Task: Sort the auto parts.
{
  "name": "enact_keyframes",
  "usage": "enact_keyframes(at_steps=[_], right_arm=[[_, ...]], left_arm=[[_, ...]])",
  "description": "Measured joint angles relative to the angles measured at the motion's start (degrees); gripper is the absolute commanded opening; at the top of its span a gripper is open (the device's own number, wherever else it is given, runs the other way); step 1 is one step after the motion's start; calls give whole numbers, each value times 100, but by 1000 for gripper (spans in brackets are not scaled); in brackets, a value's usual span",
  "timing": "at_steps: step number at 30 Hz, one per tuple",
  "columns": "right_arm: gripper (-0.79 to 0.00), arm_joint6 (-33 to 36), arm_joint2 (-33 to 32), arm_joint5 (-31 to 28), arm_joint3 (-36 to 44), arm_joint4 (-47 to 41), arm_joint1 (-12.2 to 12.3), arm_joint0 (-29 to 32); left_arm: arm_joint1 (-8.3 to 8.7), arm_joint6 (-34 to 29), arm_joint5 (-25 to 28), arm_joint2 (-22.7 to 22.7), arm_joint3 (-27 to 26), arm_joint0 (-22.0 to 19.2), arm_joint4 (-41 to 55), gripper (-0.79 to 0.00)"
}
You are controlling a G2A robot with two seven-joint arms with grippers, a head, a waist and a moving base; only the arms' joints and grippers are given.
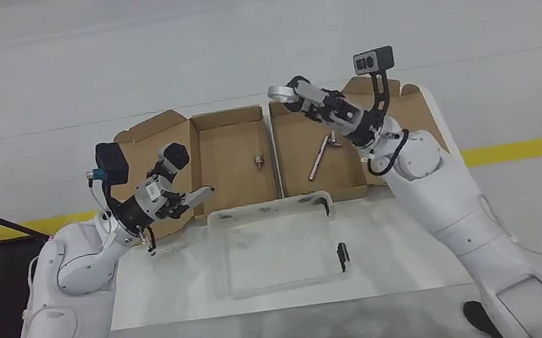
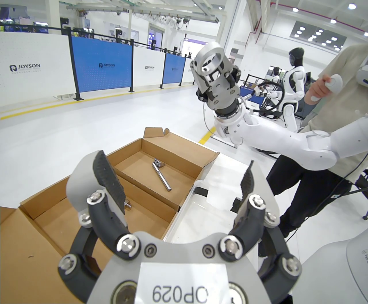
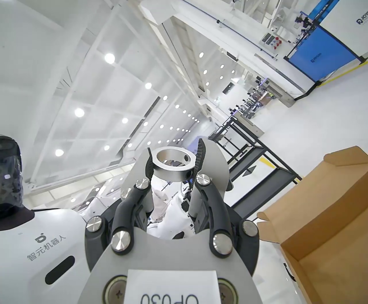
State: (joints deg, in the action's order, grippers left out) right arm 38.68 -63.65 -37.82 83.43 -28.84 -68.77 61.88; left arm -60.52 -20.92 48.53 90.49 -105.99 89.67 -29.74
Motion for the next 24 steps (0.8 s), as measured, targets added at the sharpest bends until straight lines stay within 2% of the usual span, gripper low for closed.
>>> enact_keyframes(at_steps=[3, 5, 9, 16, 22, 24], right_arm=[[-785, -149, -27, 318, -85, 619, 10, -99], [-785, -344, 28, 711, -232, 1314, 5, -252], [-785, -482, 297, 1455, -585, 2090, -53, -528], [-785, -90, 905, 2162, -1339, 1839, -245, -947], [-785, -135, 1494, 2481, -2074, 1983, -491, -1403], [-674, -216, 1685, 2572, -2362, 2066, -587, -1560]], left_arm=[[0, 0, 0, 0, 0, 0, 0, 0], [0, 0, 0, 0, 0, 0, 0, 0], [0, 0, 0, 0, 0, 0, 0, 0], [0, 0, 0, 0, 0, 0, 0, 0], [0, 0, 0, 0, 0, 0, 0, 0], [0, 0, 0, 0, 0, 0, 0, 0]])
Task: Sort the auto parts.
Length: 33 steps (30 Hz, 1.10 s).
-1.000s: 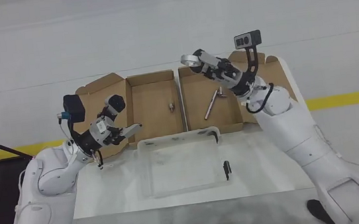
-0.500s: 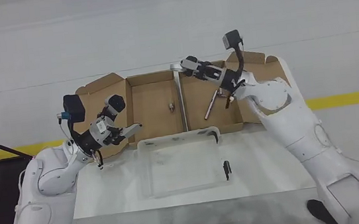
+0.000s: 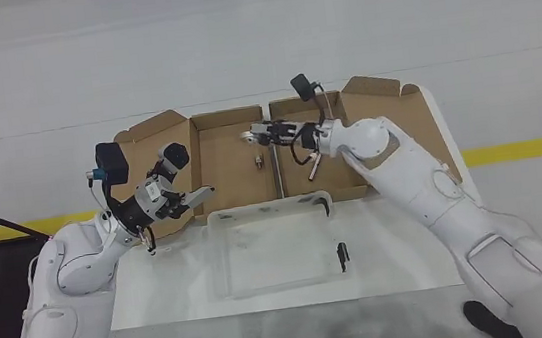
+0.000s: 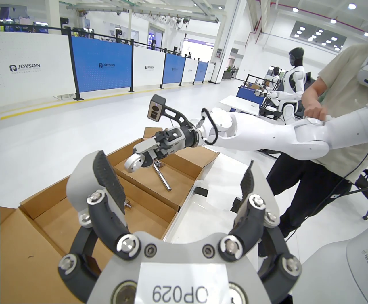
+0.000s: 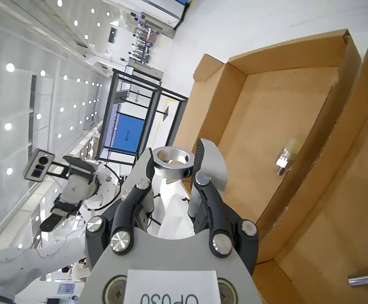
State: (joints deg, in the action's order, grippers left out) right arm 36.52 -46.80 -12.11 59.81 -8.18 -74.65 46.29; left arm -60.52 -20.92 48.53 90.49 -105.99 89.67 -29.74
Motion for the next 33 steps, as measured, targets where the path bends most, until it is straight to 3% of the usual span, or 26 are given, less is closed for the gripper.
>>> enact_keyframes(at_steps=[10, 14, 19, 21, 23, 31, 33], right_arm=[[-686, -109, 496, -161, -890, -93, -390, -428], [-690, -113, 365, -444, -863, -275, -412, -445], [-640, 131, -110, -1086, -437, -938, -311, -156], [-591, 438, -434, -1453, -34, -1383, -214, 122], [-477, 900, -798, -1798, 468, -1854, -94, 463], [-409, 1950, -2211, -2259, 2439, -3118, 299, 1918], [-185, 2061, -2476, -2339, 2738, -3282, 352, 2184]], left_arm=[[0, 0, 0, 0, 0, 0, 0, 0], [0, 0, 0, 0, 0, 0, 0, 0], [0, 0, 0, 0, 0, 0, 0, 0], [0, 0, 0, 0, 0, 0, 0, 0], [0, 0, 0, 0, 0, 0, 0, 0], [0, 0, 0, 0, 0, 0, 0, 0], [0, 0, 0, 0, 0, 0, 0, 0]])
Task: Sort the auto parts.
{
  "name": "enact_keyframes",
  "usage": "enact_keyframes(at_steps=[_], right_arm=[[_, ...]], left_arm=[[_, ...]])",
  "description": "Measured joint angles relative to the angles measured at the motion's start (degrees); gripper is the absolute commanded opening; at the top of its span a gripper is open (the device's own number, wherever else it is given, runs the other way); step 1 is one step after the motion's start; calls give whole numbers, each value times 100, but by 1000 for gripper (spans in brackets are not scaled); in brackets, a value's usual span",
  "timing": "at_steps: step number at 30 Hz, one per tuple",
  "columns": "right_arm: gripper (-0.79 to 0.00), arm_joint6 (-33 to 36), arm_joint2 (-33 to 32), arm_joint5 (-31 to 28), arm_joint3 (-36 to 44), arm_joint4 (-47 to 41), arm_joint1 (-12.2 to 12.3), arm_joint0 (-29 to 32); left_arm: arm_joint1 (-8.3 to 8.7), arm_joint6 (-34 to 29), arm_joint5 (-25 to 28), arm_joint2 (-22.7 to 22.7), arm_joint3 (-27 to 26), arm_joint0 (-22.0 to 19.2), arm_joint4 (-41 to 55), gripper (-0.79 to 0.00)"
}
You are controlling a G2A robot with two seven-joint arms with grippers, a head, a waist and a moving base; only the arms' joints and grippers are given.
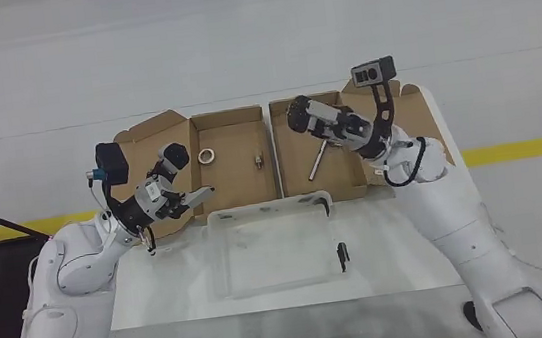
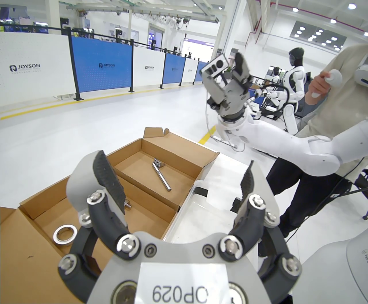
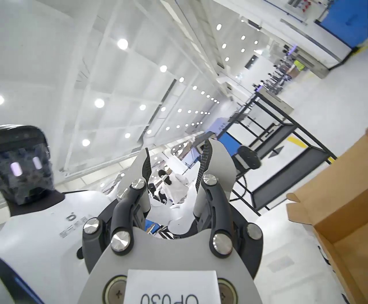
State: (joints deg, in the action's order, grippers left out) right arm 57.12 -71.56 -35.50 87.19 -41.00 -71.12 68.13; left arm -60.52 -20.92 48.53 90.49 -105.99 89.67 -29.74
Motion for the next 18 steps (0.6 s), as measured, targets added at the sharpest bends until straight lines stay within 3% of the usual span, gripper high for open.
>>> enact_keyframes(at_steps=[2, 6, 7, 11, 18], right_arm=[[0, 96, -257, -119, 258, -173, 44, 267], [0, 245, -626, -355, 464, -487, 97, 613], [-154, 258, -662, -379, 472, -537, 101, 643], [-30, 258, -666, -381, 470, -543, 101, 644], [0, 257, -665, -380, 470, -541, 101, 643]], left_arm=[[0, 0, 0, 0, 0, 0, 0, 0], [0, 0, 0, 0, 0, 0, 0, 0], [0, 0, 0, 0, 0, 0, 0, 0], [0, 0, 0, 0, 0, 0, 0, -1], [0, 0, 0, 0, 0, 0, 0, -1]])
